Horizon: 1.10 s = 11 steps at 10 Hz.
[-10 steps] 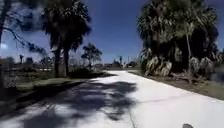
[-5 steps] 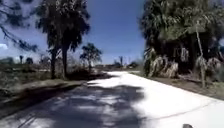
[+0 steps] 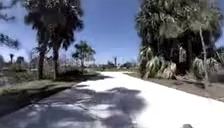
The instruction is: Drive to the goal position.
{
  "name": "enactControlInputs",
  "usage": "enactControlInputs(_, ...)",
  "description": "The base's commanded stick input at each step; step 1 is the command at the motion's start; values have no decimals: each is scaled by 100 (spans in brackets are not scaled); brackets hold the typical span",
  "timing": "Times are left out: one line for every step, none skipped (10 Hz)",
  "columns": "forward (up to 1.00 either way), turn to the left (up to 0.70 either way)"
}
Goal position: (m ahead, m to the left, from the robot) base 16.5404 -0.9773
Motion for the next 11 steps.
enactControlInputs(100, 0)
enactControlInputs(100, 0)
enactControlInputs(100, 0)
enactControlInputs(100, 0)
enactControlInputs(100, 0)
enactControlInputs(100, 0)
enactControlInputs(100, 0)
enactControlInputs(100, 0)
enactControlInputs(100, 0)
enactControlInputs(100, -11)
enactControlInputs(100, -33)
